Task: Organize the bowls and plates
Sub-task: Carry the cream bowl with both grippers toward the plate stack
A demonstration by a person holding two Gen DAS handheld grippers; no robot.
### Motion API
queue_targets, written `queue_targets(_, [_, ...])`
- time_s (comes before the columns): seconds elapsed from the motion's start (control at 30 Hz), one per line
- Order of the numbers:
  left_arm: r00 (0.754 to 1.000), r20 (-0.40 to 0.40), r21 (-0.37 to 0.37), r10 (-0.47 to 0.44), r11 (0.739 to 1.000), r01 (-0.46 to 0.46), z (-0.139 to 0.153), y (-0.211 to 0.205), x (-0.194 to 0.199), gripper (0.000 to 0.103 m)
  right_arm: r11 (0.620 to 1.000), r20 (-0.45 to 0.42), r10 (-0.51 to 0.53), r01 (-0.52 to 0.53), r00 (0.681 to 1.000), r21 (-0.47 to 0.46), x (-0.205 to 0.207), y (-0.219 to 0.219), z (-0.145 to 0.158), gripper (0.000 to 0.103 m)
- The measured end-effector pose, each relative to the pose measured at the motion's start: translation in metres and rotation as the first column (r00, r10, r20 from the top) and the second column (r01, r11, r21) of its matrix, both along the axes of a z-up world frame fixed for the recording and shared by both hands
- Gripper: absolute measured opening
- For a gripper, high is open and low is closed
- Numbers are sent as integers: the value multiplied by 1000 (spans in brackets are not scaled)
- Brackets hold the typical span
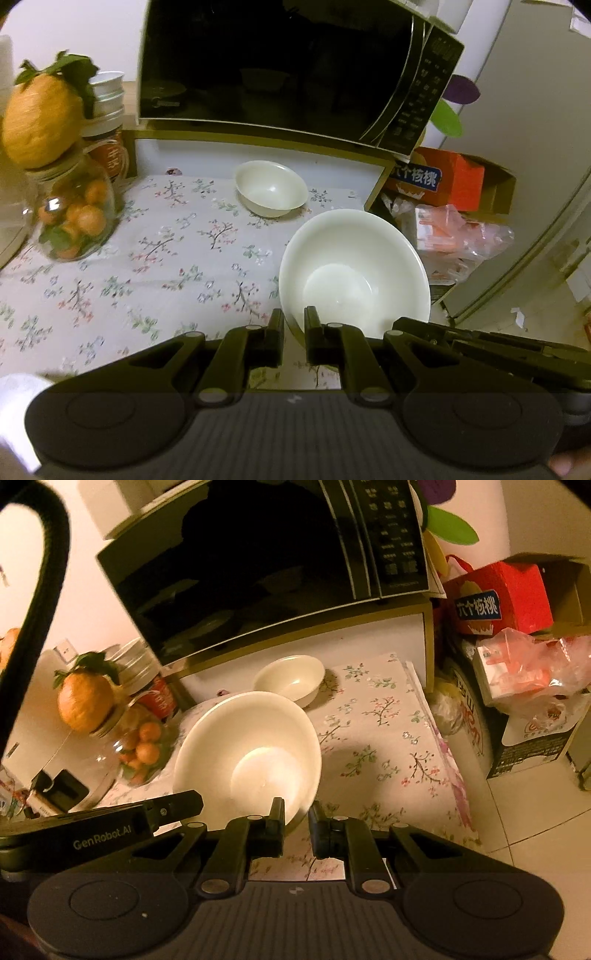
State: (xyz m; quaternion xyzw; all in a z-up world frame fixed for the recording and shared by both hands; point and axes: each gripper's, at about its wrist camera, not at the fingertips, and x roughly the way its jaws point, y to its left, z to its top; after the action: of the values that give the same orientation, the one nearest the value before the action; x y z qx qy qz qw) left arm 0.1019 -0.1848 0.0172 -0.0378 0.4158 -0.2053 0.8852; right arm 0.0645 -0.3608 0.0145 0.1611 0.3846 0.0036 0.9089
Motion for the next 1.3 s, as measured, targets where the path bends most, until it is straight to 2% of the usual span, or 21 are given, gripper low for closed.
queue_targets(0.2, [1000, -2, 19, 1, 1000, -1, -3, 14, -25, 10, 999, -3, 29, -29, 1000, -42, -25, 24, 1, 13])
queue_targets(0.77, [1000, -18, 20, 8, 1000, -8, -12, 41, -59, 10, 998, -41, 36, -38, 999, -43, -57, 56, -6, 14])
queue_targets(1.3, [999, -45, 104, -22, 994, 27, -31, 55, -77, 11, 998, -100, 48, -51, 994, -29, -74, 82, -28, 15])
